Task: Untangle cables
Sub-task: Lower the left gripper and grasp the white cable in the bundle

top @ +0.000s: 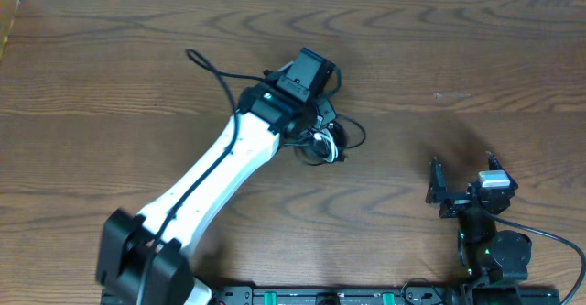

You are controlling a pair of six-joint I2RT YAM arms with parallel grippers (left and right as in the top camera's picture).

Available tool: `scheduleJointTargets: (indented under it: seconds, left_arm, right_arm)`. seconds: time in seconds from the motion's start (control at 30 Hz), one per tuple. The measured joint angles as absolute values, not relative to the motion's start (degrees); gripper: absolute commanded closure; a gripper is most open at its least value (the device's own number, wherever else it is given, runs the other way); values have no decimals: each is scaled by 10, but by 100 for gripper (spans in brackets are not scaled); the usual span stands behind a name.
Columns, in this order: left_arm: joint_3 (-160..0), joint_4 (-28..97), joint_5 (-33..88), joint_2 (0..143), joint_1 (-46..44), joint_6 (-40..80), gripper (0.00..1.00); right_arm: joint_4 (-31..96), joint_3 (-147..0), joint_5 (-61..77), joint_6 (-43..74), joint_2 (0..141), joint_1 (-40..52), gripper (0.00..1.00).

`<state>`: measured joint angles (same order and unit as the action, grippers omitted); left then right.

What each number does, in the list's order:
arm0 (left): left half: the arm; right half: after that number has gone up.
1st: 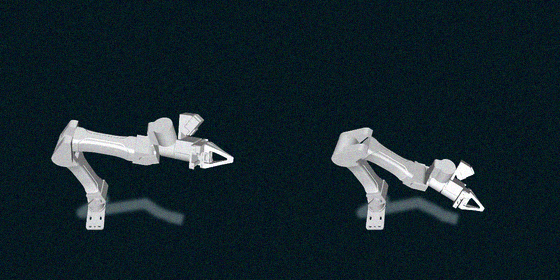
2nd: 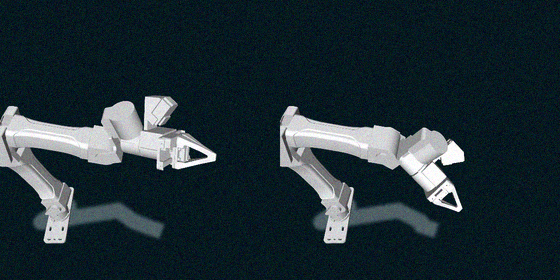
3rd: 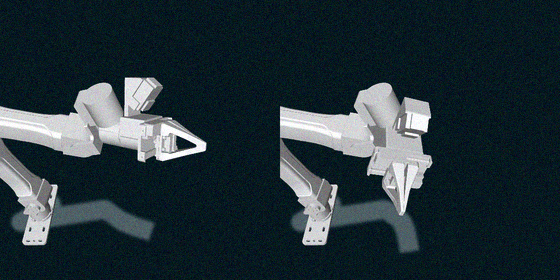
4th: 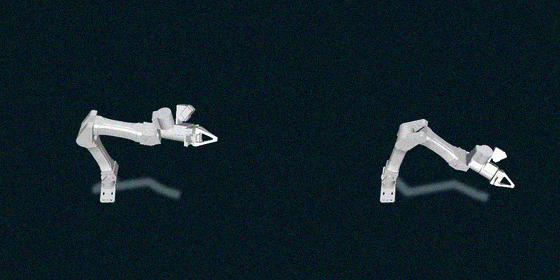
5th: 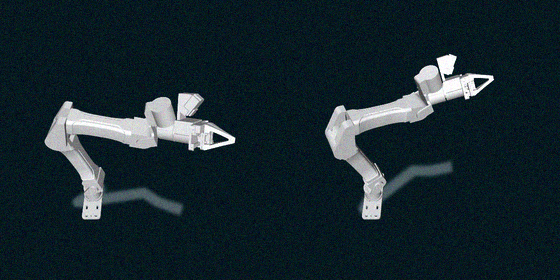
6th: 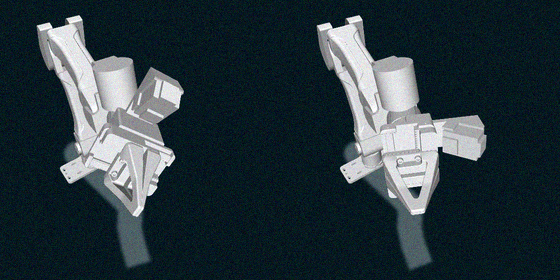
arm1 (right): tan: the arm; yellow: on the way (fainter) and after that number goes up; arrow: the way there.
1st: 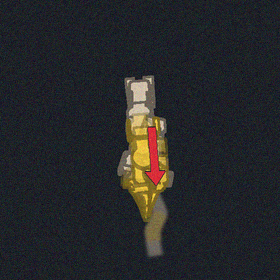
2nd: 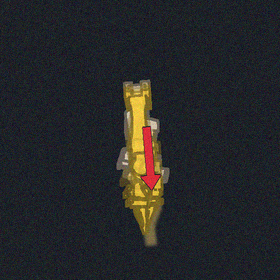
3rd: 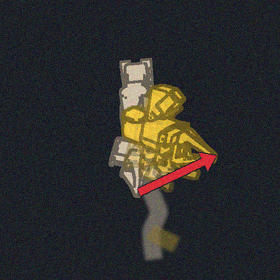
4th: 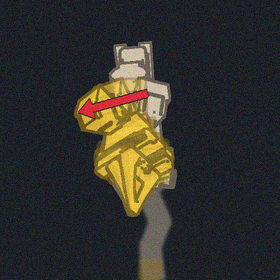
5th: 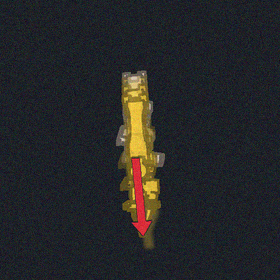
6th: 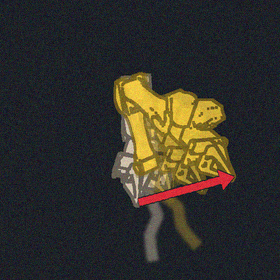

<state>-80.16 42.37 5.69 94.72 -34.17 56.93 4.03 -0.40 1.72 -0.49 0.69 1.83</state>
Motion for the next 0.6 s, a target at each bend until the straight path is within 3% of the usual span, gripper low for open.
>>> scheduleJointTargets:
  seconds: [0.23,0.53,0.6]
  left_arm:
    - [-802,424,57,902,-342,568,88]
    - [-802,464,47,903,-342,518,43]
    - [-802,482,32,907,-342,515,38]
  right_arm:
    - [40,-4,17,-5,7,18,1]
    - [40,-4,17,-5,7,18,1]
    - [40,-4,17,-5,7,18,1]
